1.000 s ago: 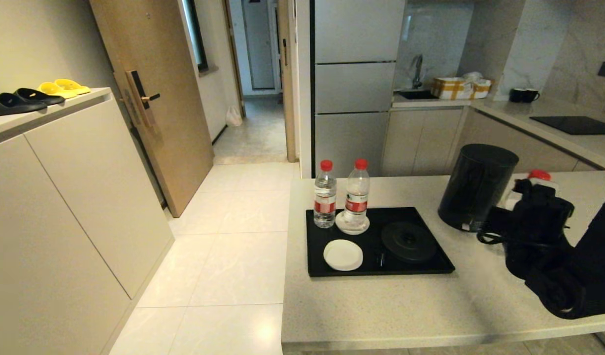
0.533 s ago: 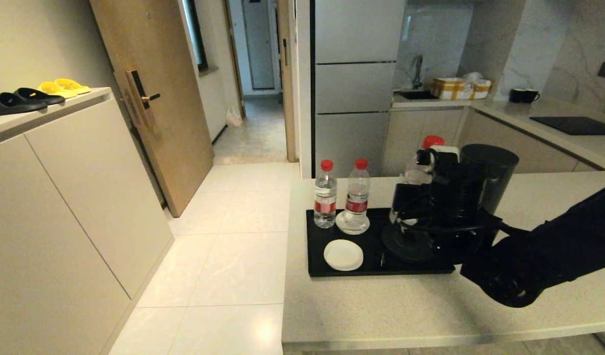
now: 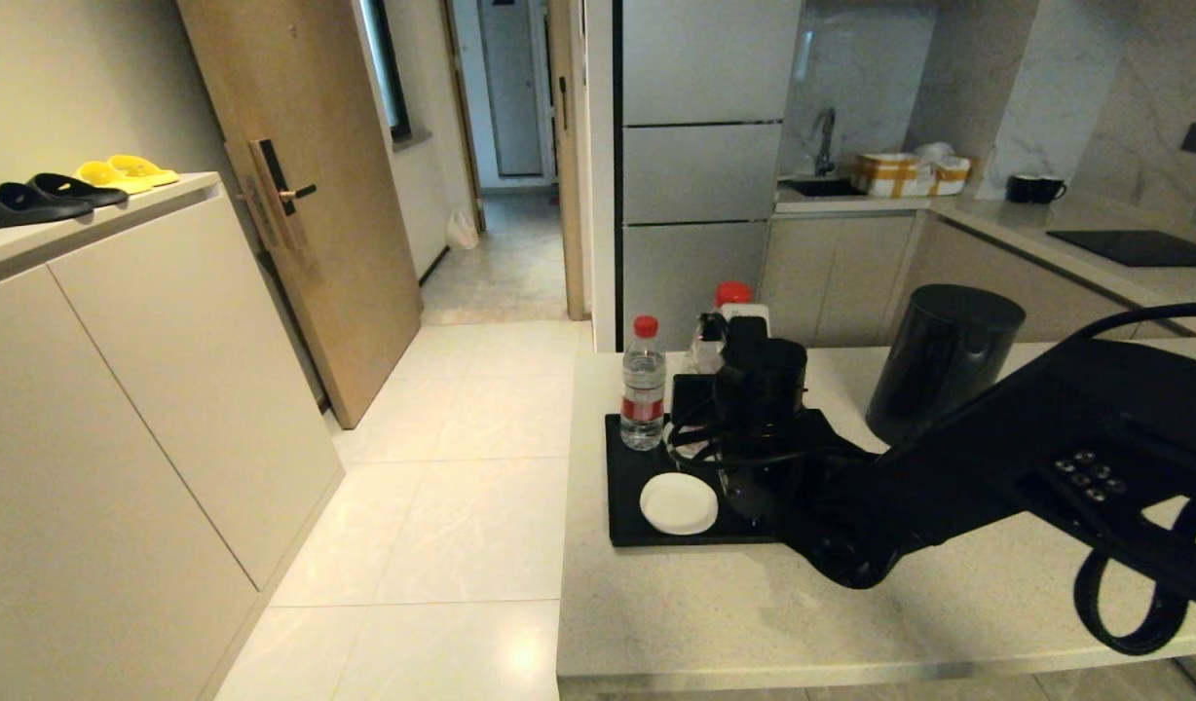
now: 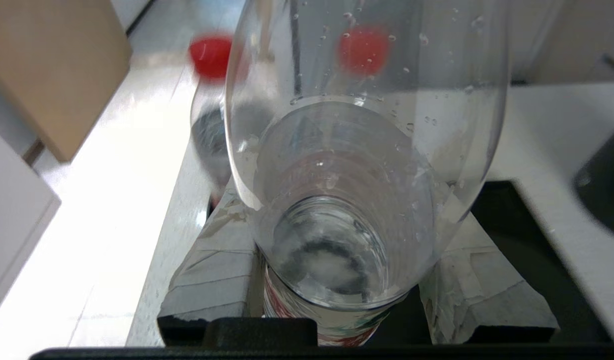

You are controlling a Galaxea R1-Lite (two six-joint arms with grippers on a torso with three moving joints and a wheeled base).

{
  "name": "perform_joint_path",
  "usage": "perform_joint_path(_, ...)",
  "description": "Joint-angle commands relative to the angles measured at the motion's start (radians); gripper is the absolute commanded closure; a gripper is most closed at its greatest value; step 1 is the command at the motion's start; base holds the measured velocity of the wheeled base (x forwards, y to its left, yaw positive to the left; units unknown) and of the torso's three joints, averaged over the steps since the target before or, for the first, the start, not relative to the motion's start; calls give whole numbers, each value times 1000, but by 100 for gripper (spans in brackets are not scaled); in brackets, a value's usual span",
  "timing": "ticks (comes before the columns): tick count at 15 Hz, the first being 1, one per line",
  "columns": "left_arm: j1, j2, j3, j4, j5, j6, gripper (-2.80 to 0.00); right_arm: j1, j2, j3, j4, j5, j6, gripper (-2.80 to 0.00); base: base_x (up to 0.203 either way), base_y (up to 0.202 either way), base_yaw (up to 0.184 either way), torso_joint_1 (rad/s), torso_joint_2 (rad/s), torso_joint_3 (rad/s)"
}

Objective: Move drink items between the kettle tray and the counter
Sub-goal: Return the bottled water to its original position

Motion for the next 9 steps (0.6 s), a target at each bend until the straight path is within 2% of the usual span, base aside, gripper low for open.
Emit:
perform_joint_path(1,1,1,0,1,1,0,0,36,77,-22,-2,-3,6,0,0,0,0,0,0,0)
perform_joint_path(9,1,1,0,1,1,0,0,40,109,4,78,-7,59,0,0,0,0,0,0,0)
